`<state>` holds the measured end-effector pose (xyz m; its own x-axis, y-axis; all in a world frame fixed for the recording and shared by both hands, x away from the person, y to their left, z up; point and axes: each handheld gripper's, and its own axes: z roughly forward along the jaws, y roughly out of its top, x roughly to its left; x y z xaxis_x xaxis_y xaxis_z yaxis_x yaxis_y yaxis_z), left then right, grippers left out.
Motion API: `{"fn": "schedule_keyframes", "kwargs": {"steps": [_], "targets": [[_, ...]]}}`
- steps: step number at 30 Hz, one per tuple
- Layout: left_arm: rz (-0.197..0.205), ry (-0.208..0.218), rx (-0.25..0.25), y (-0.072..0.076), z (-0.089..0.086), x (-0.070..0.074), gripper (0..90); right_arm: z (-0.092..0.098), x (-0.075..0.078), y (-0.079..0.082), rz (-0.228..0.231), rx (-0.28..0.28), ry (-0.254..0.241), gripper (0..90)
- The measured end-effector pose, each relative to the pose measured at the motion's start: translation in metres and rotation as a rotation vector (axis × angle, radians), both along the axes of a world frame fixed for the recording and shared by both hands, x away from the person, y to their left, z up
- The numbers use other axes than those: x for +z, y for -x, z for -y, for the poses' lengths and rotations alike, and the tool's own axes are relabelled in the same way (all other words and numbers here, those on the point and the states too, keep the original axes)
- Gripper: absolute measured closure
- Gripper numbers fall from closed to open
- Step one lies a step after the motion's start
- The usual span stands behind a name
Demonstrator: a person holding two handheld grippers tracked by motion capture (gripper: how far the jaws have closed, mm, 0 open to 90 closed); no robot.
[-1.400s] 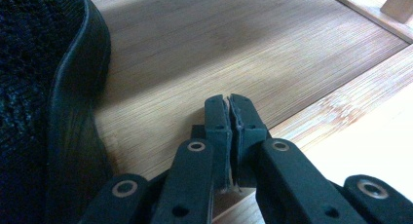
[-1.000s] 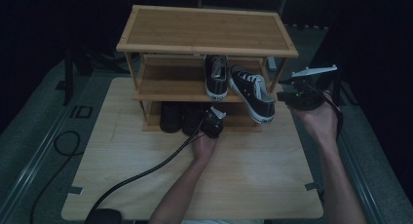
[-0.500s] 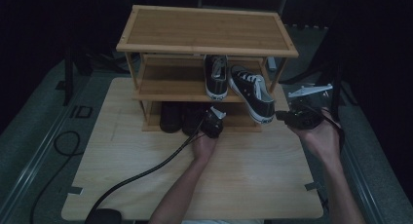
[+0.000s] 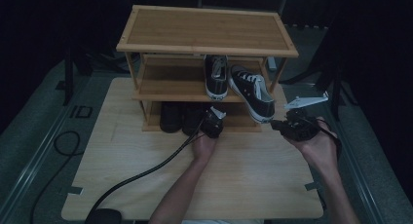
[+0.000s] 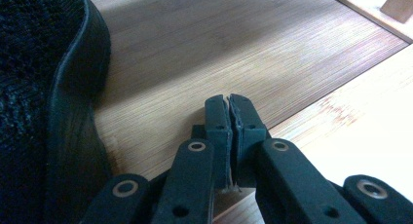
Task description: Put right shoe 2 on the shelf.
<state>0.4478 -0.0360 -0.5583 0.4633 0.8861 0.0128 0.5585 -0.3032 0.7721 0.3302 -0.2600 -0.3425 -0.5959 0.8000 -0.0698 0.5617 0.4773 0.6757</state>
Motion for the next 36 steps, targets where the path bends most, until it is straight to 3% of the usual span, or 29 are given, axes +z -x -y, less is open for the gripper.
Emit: {"fn": "schedule_keyframes", "kwargs": {"steps": [13, 36], "targets": [[-0.001, 0.002, 0.002, 0.000, 0.000, 0.000, 87.6, -0.013, -0.001, -0.004, 0.005, 0.034, -0.013, 90.0], [-0.002, 0.002, 0.003, 0.000, 0.000, 0.000, 87.9, -0.020, -0.003, -0.016, 0.002, 0.028, -0.032, 90.0]]}}
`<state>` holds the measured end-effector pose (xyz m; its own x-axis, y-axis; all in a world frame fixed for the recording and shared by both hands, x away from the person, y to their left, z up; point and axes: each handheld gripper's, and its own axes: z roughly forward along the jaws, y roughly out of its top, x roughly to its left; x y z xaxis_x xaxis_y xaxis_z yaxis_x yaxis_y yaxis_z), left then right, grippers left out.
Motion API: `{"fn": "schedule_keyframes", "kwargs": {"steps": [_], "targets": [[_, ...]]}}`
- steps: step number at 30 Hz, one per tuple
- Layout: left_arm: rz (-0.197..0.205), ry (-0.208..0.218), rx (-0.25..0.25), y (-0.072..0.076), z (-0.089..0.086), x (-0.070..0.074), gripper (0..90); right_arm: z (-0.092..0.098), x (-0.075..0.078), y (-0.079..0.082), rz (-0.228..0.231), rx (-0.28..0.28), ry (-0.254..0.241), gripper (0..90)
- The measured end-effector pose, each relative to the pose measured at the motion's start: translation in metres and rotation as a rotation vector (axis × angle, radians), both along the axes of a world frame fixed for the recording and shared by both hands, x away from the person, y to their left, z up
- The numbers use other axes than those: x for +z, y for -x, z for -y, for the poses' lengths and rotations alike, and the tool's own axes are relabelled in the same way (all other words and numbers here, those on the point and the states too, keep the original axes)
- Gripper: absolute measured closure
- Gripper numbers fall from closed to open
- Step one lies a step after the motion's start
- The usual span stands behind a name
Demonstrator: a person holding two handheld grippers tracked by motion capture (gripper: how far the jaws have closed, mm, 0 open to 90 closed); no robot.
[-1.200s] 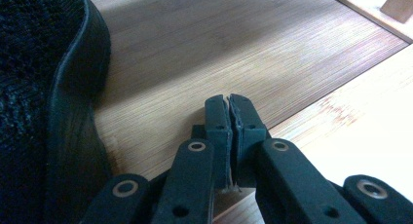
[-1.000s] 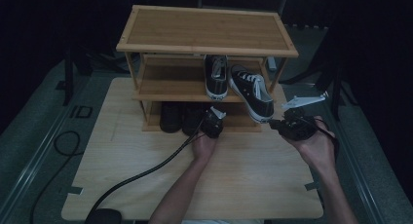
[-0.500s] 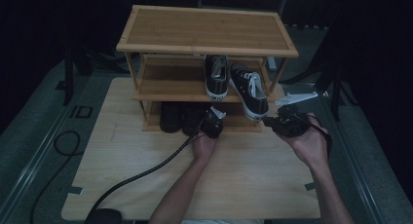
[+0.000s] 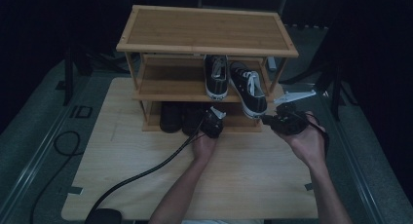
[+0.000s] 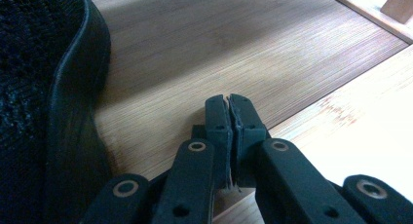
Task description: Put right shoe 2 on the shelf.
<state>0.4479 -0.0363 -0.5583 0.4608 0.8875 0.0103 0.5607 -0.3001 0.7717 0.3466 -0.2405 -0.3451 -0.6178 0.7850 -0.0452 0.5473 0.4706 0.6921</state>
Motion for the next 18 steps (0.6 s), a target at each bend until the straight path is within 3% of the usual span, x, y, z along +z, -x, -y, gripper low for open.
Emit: {"fn": "schedule_keyframes", "kwargs": {"steps": [18], "targets": [[-0.001, 0.000, 0.006, 0.0002, -0.0001, 0.0004, 89.0, -0.0080, -0.0004, -0.0087, -0.002, 0.009, -0.001, 90.0]]}}
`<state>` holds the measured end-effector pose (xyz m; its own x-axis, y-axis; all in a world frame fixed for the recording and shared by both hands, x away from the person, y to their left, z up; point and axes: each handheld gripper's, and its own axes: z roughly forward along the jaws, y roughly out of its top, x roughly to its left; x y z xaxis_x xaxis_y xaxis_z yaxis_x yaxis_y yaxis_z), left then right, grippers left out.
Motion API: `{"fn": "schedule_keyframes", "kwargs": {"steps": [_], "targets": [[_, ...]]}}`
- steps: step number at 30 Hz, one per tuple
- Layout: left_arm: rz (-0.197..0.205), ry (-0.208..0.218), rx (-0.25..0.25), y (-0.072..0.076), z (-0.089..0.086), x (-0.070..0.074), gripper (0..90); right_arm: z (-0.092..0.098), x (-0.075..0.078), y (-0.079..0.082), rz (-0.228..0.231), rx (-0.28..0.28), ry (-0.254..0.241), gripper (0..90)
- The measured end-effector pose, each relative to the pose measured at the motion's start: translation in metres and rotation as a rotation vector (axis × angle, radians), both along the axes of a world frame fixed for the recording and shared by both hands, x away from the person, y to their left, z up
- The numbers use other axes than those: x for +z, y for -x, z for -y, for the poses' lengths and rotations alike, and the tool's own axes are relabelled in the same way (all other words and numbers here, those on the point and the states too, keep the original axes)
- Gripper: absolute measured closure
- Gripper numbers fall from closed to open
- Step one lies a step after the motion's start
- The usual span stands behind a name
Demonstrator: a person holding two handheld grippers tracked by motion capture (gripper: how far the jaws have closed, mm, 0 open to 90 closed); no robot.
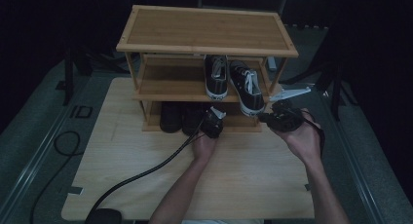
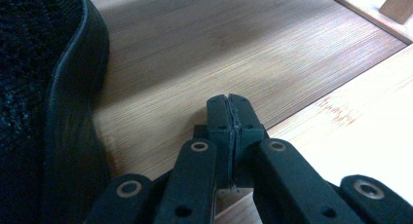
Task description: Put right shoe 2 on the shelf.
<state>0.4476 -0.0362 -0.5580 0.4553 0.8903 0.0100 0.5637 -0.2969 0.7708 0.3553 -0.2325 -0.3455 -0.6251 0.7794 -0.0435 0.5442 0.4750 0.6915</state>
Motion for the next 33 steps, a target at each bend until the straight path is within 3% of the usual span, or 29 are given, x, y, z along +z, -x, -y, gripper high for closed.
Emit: {"fn": "schedule_keyframes", "kwargs": {"steps": [9, 20, 24, 33], "targets": [[-0.002, 0.007, -0.007, 0.000, 0.000, 0.000, 89.1, 0.002, -0.001, -0.002, 0.009, -0.013, -0.003, 90.0], [0.003, 0.002, 0.005, 0.000, 0.000, 0.000, 89.1, -0.014, 0.001, -0.011, 0.027, 0.011, -0.002, 90.0], [0.003, 0.001, 0.004, 0.000, 0.000, 0.000, 89.1, -0.010, 0.000, -0.014, 0.024, 0.017, 0.003, 90.0], [0.002, 0.006, -0.002, 0.000, 0.001, -0.001, 89.1, 0.000, -0.004, -0.020, 0.031, -0.032, 0.013, 90.0]]}}
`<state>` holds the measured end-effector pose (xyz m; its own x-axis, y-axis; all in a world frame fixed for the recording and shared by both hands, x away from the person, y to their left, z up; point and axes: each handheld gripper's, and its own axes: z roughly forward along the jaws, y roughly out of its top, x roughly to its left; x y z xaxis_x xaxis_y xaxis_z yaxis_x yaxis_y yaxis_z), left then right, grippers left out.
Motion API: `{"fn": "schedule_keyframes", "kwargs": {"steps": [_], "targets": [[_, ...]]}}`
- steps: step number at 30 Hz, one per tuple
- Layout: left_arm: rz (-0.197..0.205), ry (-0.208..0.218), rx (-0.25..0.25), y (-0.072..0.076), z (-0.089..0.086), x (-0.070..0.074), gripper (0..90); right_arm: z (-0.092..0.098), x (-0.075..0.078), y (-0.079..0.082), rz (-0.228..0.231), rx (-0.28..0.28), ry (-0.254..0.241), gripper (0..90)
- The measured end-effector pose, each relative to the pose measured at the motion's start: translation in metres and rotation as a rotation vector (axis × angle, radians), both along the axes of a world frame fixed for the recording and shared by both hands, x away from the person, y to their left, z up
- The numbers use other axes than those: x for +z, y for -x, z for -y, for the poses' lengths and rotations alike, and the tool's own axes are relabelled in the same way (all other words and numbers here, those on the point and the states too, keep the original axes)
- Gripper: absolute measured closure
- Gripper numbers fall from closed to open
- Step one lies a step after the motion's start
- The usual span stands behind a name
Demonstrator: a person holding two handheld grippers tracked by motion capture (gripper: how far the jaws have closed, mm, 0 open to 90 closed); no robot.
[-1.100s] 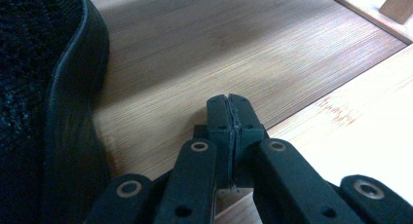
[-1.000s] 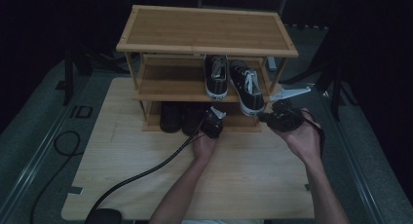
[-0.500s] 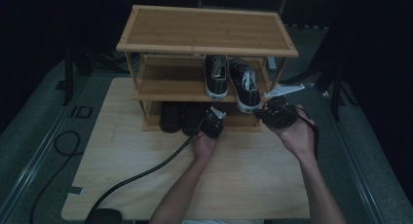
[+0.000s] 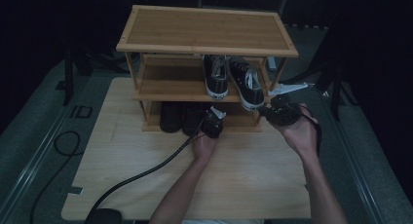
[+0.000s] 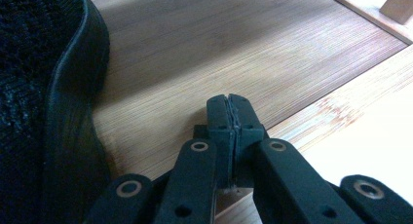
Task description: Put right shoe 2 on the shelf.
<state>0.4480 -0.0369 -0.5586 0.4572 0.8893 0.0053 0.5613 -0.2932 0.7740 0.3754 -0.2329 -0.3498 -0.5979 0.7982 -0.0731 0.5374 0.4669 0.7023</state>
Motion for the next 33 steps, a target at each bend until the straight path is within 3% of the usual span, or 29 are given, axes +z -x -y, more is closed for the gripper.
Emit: {"fn": "schedule_keyframes", "kwargs": {"steps": [9, 20, 26, 33], "targets": [[-0.001, 0.000, 0.000, 0.000, 0.000, 0.000, 89.0, -0.015, -0.001, -0.005, 0.022, 0.022, 0.020, 90.0], [0.003, -0.006, -0.002, 0.000, 0.000, 0.000, 89.0, -0.013, -0.001, -0.012, 0.029, 0.009, -0.002, 90.0], [0.004, -0.003, 0.011, 0.000, 0.000, 0.000, 89.1, -0.027, -0.008, -0.021, 0.036, 0.015, 0.030, 90.0], [0.002, -0.003, 0.010, 0.000, 0.000, 0.000, 89.1, -0.032, -0.008, -0.029, 0.019, 0.039, 0.007, 90.0]]}}
